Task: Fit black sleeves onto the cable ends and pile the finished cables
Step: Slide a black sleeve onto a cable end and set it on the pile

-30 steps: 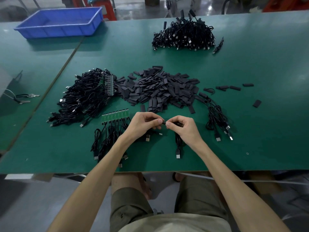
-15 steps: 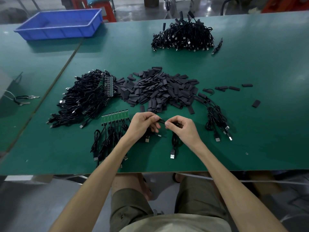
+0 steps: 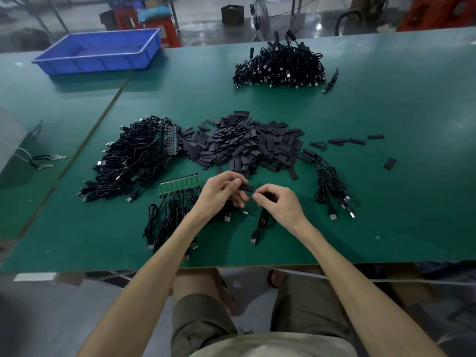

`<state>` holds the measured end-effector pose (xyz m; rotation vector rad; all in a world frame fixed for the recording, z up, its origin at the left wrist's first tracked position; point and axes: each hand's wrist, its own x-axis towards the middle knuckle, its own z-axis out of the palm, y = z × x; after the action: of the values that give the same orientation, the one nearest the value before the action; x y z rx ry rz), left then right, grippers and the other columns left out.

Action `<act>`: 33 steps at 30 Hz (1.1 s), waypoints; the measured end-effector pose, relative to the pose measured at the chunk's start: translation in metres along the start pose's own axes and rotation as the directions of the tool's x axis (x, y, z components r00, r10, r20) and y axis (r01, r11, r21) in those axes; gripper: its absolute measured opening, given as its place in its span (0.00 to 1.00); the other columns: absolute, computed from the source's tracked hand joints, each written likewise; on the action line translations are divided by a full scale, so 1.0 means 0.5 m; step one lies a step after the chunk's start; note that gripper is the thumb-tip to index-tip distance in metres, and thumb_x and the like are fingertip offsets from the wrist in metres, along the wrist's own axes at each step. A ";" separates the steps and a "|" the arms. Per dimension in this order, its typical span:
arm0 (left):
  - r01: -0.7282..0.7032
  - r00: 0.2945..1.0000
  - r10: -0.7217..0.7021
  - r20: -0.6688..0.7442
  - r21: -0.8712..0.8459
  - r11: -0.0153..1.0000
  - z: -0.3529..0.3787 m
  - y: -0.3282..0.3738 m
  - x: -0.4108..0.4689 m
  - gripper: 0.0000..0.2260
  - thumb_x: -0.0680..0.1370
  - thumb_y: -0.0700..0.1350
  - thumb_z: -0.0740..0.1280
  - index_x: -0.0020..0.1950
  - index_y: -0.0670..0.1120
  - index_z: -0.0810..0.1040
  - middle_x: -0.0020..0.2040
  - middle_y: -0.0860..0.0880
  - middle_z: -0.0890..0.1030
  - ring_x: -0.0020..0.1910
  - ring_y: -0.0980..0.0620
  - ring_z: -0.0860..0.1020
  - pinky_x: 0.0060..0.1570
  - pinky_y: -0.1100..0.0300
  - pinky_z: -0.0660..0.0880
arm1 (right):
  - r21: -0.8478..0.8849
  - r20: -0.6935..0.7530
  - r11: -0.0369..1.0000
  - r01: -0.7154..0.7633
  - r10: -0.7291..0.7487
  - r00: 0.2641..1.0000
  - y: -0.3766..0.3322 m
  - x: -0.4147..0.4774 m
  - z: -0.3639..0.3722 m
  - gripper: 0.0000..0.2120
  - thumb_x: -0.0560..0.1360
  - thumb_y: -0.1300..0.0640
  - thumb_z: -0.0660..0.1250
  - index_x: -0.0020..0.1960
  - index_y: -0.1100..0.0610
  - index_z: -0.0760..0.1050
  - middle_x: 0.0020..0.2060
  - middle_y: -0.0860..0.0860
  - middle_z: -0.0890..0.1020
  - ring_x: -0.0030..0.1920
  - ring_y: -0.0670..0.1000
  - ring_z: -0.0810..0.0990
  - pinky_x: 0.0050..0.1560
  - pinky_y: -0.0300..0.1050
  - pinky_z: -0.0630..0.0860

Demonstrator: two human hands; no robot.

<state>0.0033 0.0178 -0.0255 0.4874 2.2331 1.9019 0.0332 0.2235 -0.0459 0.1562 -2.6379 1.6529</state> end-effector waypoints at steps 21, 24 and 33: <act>0.074 0.996 -0.070 -0.052 0.062 0.995 -0.004 -0.006 0.004 0.07 0.75 0.42 0.76 0.51 0.42 0.84 0.39 0.43 0.87 0.37 0.46 0.85 0.42 0.60 0.81 | -0.015 0.002 1.000 0.005 -0.005 1.000 -0.004 0.002 0.001 0.05 0.79 0.53 0.73 0.45 0.51 0.84 0.33 0.43 0.83 0.35 0.41 0.78 0.39 0.38 0.73; 0.067 0.997 -0.063 -0.045 0.073 0.995 -0.004 -0.006 0.003 0.08 0.75 0.43 0.76 0.51 0.42 0.84 0.39 0.44 0.86 0.37 0.46 0.85 0.42 0.60 0.81 | -0.013 -0.001 1.000 -0.005 0.005 1.000 -0.003 0.003 0.001 0.05 0.79 0.53 0.73 0.46 0.53 0.85 0.34 0.42 0.83 0.36 0.40 0.79 0.40 0.37 0.72; 0.075 0.997 -0.074 -0.016 0.064 0.995 -0.004 -0.005 0.003 0.08 0.76 0.43 0.76 0.52 0.42 0.84 0.39 0.44 0.87 0.38 0.47 0.85 0.42 0.60 0.81 | 0.003 0.022 1.000 0.029 -0.029 0.999 -0.009 0.001 0.000 0.08 0.79 0.47 0.73 0.55 0.47 0.82 0.37 0.48 0.82 0.39 0.45 0.79 0.43 0.37 0.72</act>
<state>0.0008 0.0164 -0.0276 0.3958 2.2933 1.8076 0.0332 0.2214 -0.0419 0.2132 -2.6358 1.6555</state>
